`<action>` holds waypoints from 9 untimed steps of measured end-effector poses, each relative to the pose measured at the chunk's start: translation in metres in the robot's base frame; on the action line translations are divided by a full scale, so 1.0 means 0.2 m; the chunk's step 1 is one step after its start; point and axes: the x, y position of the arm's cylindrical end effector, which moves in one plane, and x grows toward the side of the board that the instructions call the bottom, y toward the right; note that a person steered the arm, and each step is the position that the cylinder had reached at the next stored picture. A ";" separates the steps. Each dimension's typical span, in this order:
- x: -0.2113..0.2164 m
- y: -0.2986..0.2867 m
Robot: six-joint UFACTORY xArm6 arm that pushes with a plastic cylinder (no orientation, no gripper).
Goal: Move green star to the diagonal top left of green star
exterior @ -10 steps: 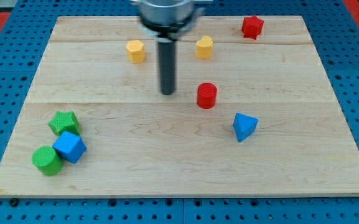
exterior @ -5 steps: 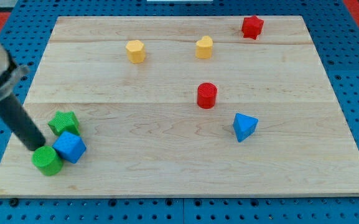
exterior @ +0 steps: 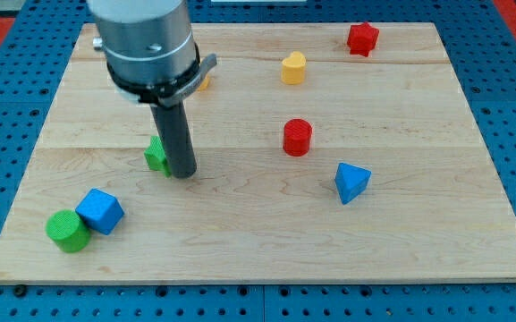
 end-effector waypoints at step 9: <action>-0.55 -0.53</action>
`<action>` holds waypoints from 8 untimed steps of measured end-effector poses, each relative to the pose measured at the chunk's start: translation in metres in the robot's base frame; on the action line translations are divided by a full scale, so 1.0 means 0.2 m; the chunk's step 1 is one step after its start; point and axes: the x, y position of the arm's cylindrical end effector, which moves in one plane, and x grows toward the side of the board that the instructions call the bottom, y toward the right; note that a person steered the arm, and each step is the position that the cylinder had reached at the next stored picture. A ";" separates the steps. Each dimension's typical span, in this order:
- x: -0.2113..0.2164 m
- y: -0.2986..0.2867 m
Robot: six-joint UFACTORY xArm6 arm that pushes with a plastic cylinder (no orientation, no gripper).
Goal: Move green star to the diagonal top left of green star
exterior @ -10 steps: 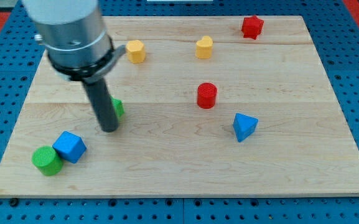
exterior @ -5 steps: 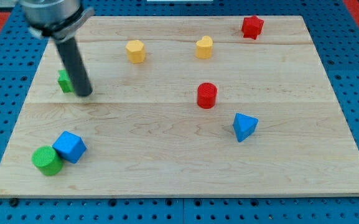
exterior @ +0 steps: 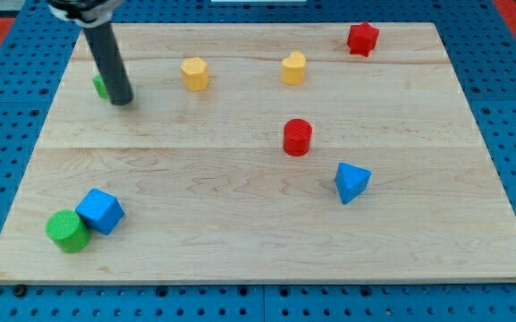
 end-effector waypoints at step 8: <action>-0.49 0.17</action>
